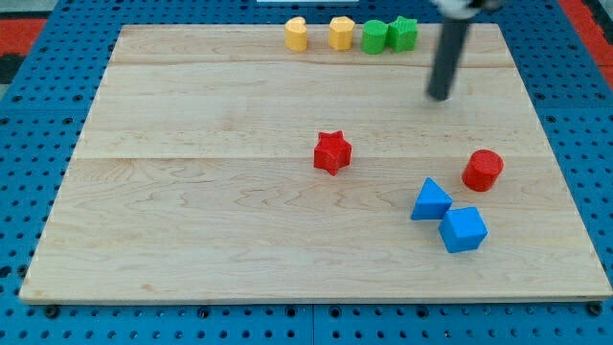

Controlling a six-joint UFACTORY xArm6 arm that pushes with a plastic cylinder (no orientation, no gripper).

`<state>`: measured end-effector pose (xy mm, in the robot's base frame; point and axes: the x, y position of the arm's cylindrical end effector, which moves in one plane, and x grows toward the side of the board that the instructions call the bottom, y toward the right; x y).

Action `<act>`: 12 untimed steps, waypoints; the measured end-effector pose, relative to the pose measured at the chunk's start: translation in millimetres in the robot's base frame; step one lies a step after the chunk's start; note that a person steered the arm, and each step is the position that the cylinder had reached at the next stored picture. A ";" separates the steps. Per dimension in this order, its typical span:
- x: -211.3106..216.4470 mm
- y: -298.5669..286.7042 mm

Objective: Move the stars towards the center of the board

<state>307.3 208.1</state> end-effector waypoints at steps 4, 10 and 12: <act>-60.3 -134.1; -40.2 -242.0; -38.6 -197.9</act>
<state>268.7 10.2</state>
